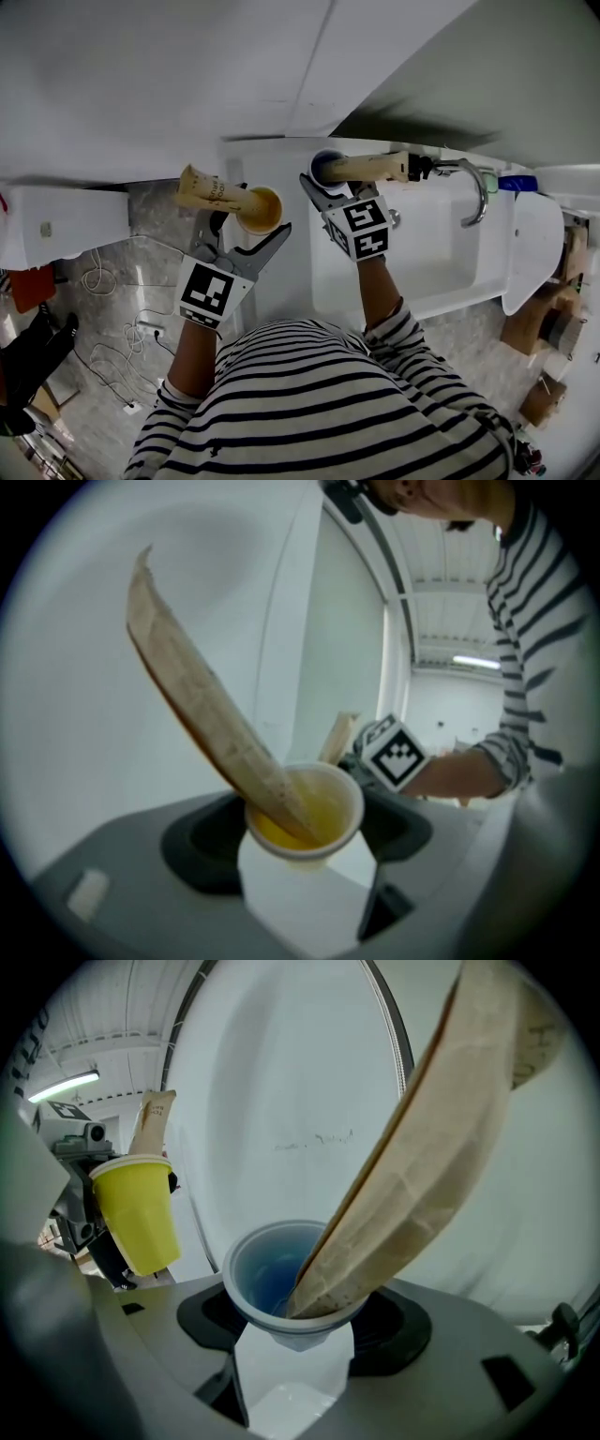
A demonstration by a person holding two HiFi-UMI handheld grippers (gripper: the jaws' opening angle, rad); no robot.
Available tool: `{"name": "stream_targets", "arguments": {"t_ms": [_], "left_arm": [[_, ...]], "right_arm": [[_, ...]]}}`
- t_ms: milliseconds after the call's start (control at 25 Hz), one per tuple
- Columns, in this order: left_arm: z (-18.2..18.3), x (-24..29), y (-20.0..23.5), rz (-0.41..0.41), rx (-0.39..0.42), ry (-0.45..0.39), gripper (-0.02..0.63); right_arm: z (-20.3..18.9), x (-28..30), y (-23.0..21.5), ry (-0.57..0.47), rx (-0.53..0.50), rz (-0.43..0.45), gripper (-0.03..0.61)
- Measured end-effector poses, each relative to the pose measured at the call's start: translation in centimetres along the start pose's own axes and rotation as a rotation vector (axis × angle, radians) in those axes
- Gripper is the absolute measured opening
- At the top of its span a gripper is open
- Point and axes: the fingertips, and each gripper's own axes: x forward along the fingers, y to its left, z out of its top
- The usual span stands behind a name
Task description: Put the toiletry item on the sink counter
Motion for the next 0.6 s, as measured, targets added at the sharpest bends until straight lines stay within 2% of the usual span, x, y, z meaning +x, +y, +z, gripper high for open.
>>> {"name": "stream_targets", "arguments": {"t_ms": [600], "left_arm": [[-1.4,1.8,0.0,-0.030,-0.019,0.022,0.370]], "right_arm": [[-5.0,4.7,-1.6,0.065,-0.014,-0.042,0.298]]}}
